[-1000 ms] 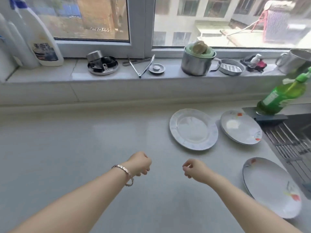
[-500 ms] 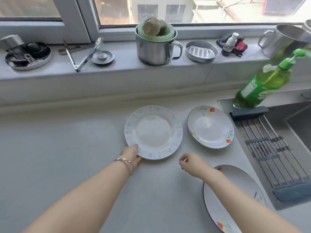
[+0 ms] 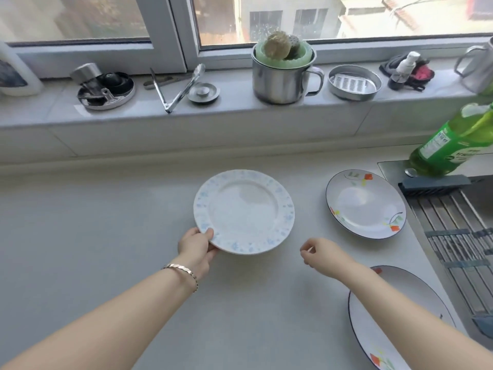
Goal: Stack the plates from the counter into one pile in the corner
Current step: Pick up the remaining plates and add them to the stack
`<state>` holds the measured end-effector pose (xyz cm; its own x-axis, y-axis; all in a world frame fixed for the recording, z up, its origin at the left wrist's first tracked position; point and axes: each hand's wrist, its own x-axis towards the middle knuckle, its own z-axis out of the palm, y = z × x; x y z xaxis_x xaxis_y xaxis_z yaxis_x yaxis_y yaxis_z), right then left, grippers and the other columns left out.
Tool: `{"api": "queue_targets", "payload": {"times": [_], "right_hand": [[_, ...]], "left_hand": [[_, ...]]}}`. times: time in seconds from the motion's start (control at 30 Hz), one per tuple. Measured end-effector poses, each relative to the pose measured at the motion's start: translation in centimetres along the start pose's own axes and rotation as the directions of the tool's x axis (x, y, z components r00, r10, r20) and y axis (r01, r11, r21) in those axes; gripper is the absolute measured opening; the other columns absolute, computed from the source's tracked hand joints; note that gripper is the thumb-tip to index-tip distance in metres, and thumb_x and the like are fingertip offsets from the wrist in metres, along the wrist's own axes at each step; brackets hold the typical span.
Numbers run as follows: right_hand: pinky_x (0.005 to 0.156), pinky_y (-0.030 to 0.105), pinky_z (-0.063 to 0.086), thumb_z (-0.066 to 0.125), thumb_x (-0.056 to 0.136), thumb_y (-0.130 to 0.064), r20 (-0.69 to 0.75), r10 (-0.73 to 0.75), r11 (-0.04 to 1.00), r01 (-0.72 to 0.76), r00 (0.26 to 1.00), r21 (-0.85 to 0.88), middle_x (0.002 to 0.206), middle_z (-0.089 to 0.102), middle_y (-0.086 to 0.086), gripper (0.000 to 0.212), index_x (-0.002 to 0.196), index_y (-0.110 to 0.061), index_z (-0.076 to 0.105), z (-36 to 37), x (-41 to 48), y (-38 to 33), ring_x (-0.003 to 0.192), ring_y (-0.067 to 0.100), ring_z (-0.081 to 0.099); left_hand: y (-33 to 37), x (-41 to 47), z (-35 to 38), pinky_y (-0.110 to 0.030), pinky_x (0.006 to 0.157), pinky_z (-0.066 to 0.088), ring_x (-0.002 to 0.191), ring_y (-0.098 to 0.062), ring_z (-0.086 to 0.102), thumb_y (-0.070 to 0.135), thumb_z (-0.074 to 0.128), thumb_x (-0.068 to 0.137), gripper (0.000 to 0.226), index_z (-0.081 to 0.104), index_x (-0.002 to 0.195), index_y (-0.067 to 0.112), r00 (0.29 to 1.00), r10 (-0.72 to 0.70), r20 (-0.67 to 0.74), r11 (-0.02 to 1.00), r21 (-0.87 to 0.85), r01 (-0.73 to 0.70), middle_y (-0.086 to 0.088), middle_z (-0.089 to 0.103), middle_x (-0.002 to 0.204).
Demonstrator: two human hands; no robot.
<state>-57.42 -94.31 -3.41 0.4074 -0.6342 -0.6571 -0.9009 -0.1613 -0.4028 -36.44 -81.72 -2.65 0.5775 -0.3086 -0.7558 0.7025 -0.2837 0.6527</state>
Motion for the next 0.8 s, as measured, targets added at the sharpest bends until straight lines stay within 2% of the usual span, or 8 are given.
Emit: {"api": "queue_targets", "payload": {"times": [0.1,0.2,0.27,0.37,0.47,0.53,0.63,0.8], "right_hand": [[0.073,0.028,0.048,0.045,0.09,-0.023,0.001,-0.048,0.998,0.048,0.999,-0.035,0.095,0.065,-0.001,0.016,0.094,-0.022,0.06,1.0,-0.8,-3.0,0.082,0.017,0.057],[0.074,0.027,0.048,0.045,0.09,-0.023,0.012,-0.102,0.991,0.103,0.995,-0.089,0.104,0.068,0.004,0.023,0.104,-0.017,0.062,2.4,-1.5,-7.1,0.084,0.019,0.059],[0.081,0.029,0.049,0.045,0.091,-0.023,0.019,-0.138,0.981,0.14,0.99,-0.137,0.108,0.068,0.007,0.024,0.106,-0.016,0.062,3.6,-2.1,-10.3,0.094,0.022,0.063],[0.08,0.028,0.047,0.045,0.09,-0.022,0.032,-0.198,0.959,0.201,0.98,-0.201,0.108,0.069,0.008,0.023,0.105,-0.016,0.062,6.1,-3.5,-15.6,0.102,0.024,0.063],[0.079,0.029,0.048,0.046,0.09,-0.022,0.035,-0.264,0.936,0.265,0.964,-0.232,0.107,0.069,0.008,0.019,0.099,-0.017,0.062,9.2,-4.7,-21.3,0.094,0.023,0.062],[0.081,0.029,0.048,0.046,0.091,-0.021,0.033,-0.311,0.916,0.309,0.95,-0.257,0.108,0.068,0.008,0.022,0.103,-0.015,0.063,11.7,-5.6,-25.3,0.09,0.021,0.059],[0.082,0.029,0.048,0.046,0.091,-0.021,0.035,-0.358,0.887,0.351,0.933,-0.299,0.108,0.068,0.007,0.024,0.107,-0.014,0.062,16.1,-7.3,-31.1,0.097,0.024,0.062],[0.064,0.021,0.041,0.045,0.092,-0.024,0.071,-0.438,0.818,0.43,0.896,-0.381,0.109,0.068,0.004,0.025,0.107,-0.016,0.063,24.0,-10.2,-40.4,0.088,0.019,0.058]], "left_hand": [[1.6,-1.1,-4.6,-0.041,0.085,0.048,0.077,-0.024,0.06,-0.002,0.044,0.096,0.022,0.054,0.079,0.007,0.998,0.054,0.013,0.998,-0.034,-0.053,-0.01,0.061,0.085],[3.3,-2.0,-9.6,-0.04,0.078,0.052,0.075,-0.022,0.061,0.0,0.045,0.095,0.018,0.055,0.082,0.007,0.995,0.096,0.009,0.992,-0.081,-0.095,-0.011,0.062,0.085],[4.5,-2.6,-13.0,-0.034,0.064,0.055,0.074,-0.021,0.061,0.0,0.045,0.095,0.018,0.055,0.082,0.008,0.991,0.134,-0.008,0.983,-0.129,-0.134,-0.01,0.062,0.085],[6.5,-3.8,-18.9,-0.024,0.047,0.058,0.073,-0.021,0.06,-0.001,0.044,0.095,0.018,0.056,0.084,0.008,0.984,0.173,-0.03,0.96,-0.217,-0.176,-0.01,0.061,0.084],[8.4,-4.4,-25.6,-0.023,0.046,0.058,0.075,-0.021,0.061,-0.001,0.044,0.095,0.018,0.056,0.086,0.009,0.977,0.207,-0.054,0.932,-0.293,-0.213,-0.01,0.062,0.086],[9.7,-4.7,-30.5,-0.023,0.048,0.058,0.077,-0.021,0.061,-0.002,0.044,0.095,0.018,0.056,0.088,0.008,0.97,0.233,-0.071,0.913,-0.327,-0.244,-0.011,0.063,0.088],[11.6,-5.3,-38.1,-0.023,0.048,0.058,0.077,-0.021,0.061,-0.002,0.043,0.095,0.018,0.056,0.088,0.007,0.961,0.256,-0.109,0.897,-0.345,-0.278,-0.011,0.062,0.087],[14.0,-7.0,-50.7,-0.02,0.044,0.056,0.073,-0.02,0.06,-0.004,0.044,0.094,0.02,0.058,0.085,0.008,0.938,0.295,-0.181,0.869,-0.356,-0.342,-0.011,0.062,0.083]]}}
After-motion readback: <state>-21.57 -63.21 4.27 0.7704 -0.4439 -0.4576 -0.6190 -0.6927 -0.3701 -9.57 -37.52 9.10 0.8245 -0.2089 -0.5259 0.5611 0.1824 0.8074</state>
